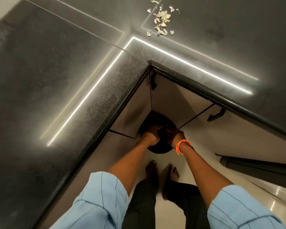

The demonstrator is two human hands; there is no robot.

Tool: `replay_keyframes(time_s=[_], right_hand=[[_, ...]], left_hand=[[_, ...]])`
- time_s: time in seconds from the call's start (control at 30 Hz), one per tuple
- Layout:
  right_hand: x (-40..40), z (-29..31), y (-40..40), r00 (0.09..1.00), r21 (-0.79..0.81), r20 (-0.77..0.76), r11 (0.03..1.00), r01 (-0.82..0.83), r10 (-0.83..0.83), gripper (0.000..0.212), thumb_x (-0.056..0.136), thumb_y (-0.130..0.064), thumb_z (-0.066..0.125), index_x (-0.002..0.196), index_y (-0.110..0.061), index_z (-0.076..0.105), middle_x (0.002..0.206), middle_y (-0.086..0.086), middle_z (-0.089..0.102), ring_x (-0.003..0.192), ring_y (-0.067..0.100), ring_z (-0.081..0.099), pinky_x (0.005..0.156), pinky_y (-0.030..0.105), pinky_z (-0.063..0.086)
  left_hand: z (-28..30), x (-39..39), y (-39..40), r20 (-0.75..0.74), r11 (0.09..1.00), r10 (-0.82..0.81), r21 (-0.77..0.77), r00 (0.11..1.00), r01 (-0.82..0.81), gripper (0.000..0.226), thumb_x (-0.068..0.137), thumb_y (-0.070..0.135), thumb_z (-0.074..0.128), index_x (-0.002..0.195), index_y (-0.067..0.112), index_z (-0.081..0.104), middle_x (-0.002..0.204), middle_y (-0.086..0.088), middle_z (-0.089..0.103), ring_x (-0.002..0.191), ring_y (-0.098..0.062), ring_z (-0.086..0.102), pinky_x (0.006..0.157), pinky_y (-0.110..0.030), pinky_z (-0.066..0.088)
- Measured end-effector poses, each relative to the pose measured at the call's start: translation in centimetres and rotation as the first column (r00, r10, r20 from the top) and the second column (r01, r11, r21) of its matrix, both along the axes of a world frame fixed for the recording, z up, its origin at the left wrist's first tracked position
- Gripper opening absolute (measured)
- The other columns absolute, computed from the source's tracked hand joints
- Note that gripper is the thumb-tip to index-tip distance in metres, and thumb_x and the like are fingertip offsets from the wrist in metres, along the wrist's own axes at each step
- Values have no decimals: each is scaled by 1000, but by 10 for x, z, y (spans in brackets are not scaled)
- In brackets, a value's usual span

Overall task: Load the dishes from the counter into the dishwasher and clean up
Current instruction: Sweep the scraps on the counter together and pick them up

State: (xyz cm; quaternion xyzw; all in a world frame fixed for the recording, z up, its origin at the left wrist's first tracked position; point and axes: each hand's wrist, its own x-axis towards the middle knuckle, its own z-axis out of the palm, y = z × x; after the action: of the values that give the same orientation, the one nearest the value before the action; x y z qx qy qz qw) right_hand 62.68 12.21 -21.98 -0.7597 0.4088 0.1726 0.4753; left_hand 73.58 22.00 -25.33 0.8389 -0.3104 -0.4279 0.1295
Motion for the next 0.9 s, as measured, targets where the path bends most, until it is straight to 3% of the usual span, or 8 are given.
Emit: replay_keyframes(time_s=[0.17, 0.3, 0.4, 0.5, 0.73, 0.9], right_hand=[[-6, 32, 3, 990, -73, -96, 993, 93, -100, 43, 88, -6, 65, 131, -9, 64, 131, 18, 63, 124, 36, 56, 99, 29, 44], [-10, 62, 11, 989, -77, -102, 992, 102, -110, 39, 83, -2, 61, 120, -9, 68, 117, 14, 69, 112, 30, 63, 88, 21, 43], [-8, 85, 11, 995, -99, -36, 991, 89, -93, 45, 74, 7, 57, 112, -12, 72, 106, 11, 74, 107, 28, 68, 94, 31, 53], [8, 136, 5, 994, -118, 19, 987, 106, -105, 47, 76, 9, 57, 116, -11, 72, 110, 8, 74, 105, 20, 69, 98, 32, 53], [46, 247, -25, 959, -231, 248, 953, 194, -136, 30, 76, -2, 63, 96, -19, 77, 86, 1, 76, 79, 12, 70, 81, 26, 56], [77, 289, -55, 919, -302, 349, 907, 293, -181, 27, 80, -4, 64, 102, -13, 75, 95, 5, 75, 85, 18, 70, 88, 33, 57]], left_hand=[[37, 9, 16, -55, 993, 104, 55, 993, -101, 53, 89, 3, 62, 138, 23, 61, 142, -4, 59, 134, -27, 51, 114, -41, 43], [74, 11, 23, -64, 992, 83, 96, 994, -77, 45, 92, 6, 60, 134, 21, 65, 138, -4, 62, 127, -26, 57, 107, -38, 49], [123, 11, 25, -63, 997, 83, 12, 995, -83, 49, 90, 4, 59, 138, 13, 61, 138, -7, 63, 127, -23, 59, 105, -31, 48], [174, 16, 16, -36, 987, 123, -98, 992, -126, 43, 89, 6, 62, 132, 13, 67, 126, -6, 70, 119, -18, 64, 102, -26, 49], [284, 40, -22, -5, 934, 131, -335, 991, -125, 41, 69, 23, 58, 104, 21, 80, 86, -6, 78, 86, -21, 74, 78, -37, 60], [330, 75, -42, 152, 879, 267, -443, 952, -176, 32, 88, 19, 65, 118, 16, 75, 111, -5, 75, 105, -18, 69, 97, -34, 53]])
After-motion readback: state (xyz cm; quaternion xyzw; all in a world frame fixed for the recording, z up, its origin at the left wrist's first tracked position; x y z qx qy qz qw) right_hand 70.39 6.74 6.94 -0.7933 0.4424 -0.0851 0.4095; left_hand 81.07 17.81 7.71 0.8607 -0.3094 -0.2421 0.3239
